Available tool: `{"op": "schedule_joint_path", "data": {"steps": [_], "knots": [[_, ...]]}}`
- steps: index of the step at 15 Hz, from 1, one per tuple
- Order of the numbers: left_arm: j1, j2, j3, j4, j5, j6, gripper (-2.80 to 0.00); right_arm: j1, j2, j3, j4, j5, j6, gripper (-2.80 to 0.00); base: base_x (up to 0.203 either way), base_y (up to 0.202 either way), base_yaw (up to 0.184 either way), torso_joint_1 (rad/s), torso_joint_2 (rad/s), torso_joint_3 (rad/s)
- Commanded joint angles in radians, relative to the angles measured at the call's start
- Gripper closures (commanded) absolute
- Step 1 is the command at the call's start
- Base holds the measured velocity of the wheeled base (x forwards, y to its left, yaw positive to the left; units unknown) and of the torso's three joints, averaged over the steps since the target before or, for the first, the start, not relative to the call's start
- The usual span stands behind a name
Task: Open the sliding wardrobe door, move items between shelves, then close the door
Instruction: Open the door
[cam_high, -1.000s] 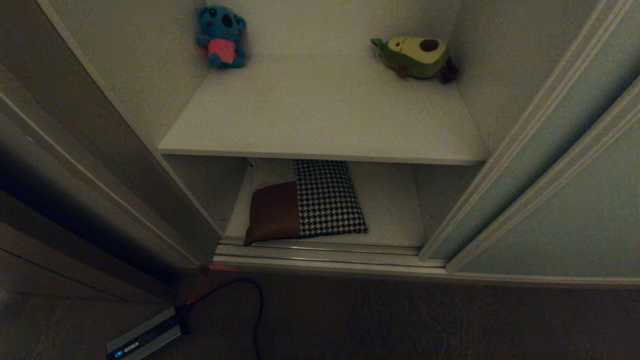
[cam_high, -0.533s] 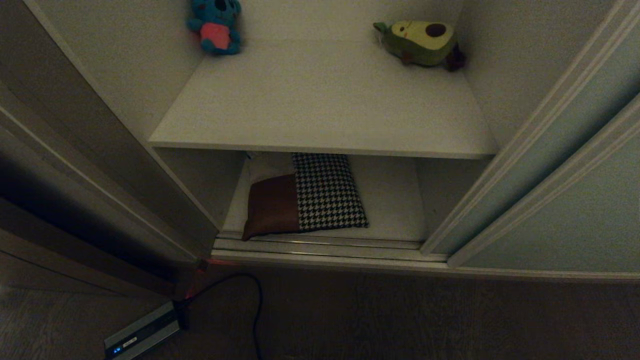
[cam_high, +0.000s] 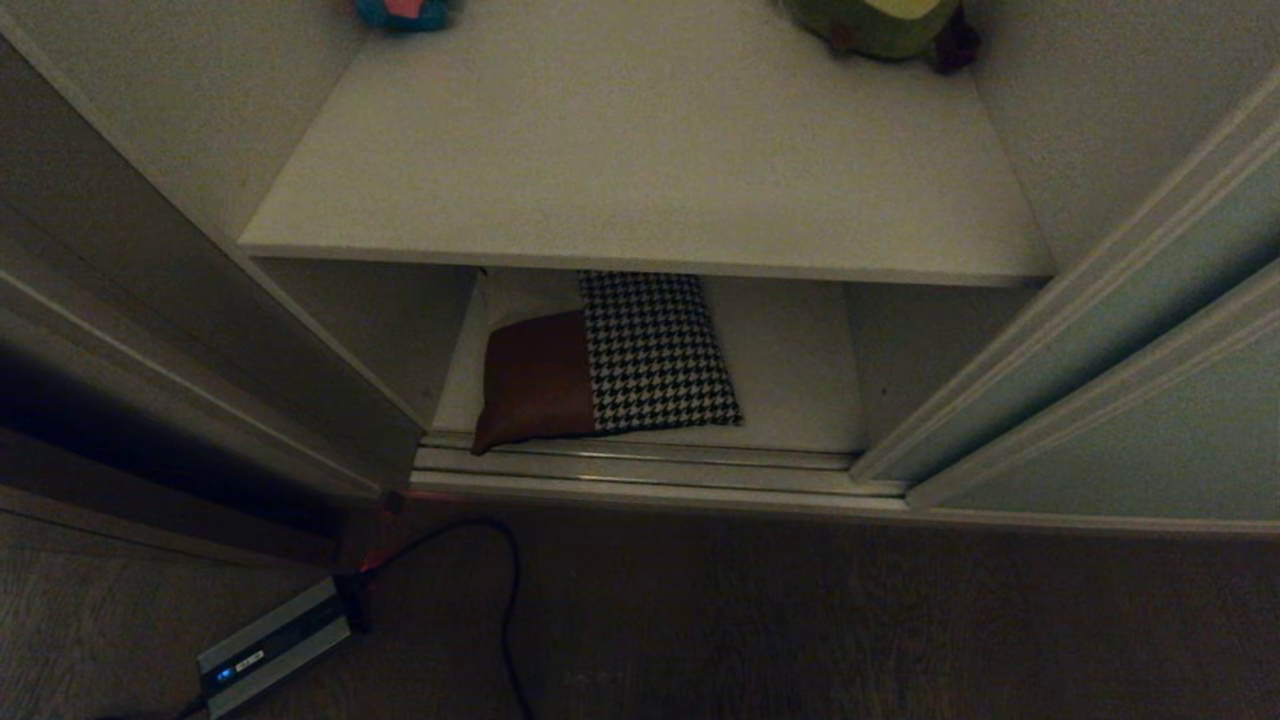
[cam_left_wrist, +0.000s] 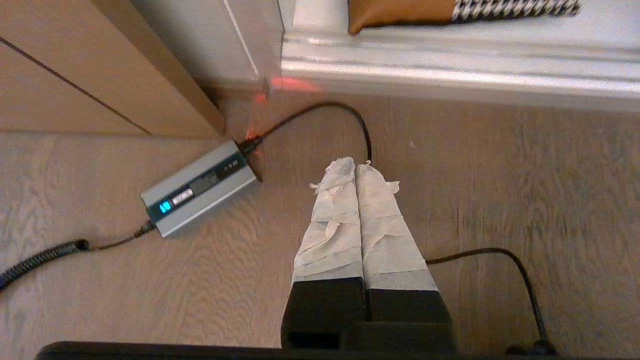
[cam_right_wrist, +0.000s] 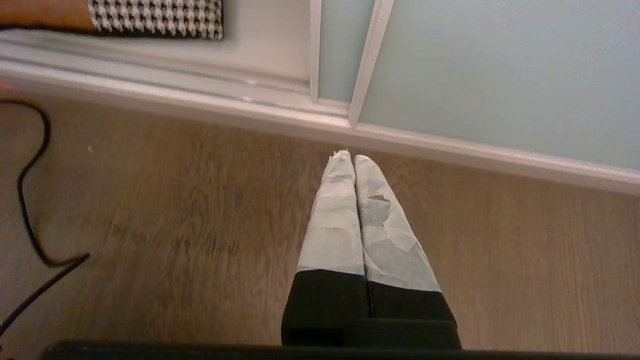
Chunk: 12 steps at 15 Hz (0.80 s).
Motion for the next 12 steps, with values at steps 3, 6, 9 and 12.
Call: {"op": "schedule_joint_path", "data": {"steps": [3, 6, 9, 12], "knots": [[0.0, 0.001, 0.0, 0.0, 0.0, 0.0, 0.0, 0.0, 0.0, 0.003, 0.0, 0.001, 0.0, 0.0, 0.0, 0.0, 0.0, 0.003, 0.0, -0.198], [0.0, 0.001, 0.0, 0.0, 0.0, 0.0, 0.0, 0.0, 0.0, 0.003, 0.0, 0.001, 0.0, 0.0, 0.0, 0.0, 0.0, 0.005, 0.0, -0.196], [0.0, 0.001, 0.0, 0.0, 0.0, 0.0, 0.0, 0.0, 0.0, 0.003, 0.0, 0.001, 0.0, 0.0, 0.0, 0.0, 0.0, 0.002, 0.0, -0.196], [0.0, 0.001, 0.0, 0.0, 0.0, 0.0, 0.0, 0.0, 0.0, 0.003, 0.0, 0.001, 0.0, 0.0, 0.0, 0.0, 0.0, 0.005, 0.0, -0.198]]}}
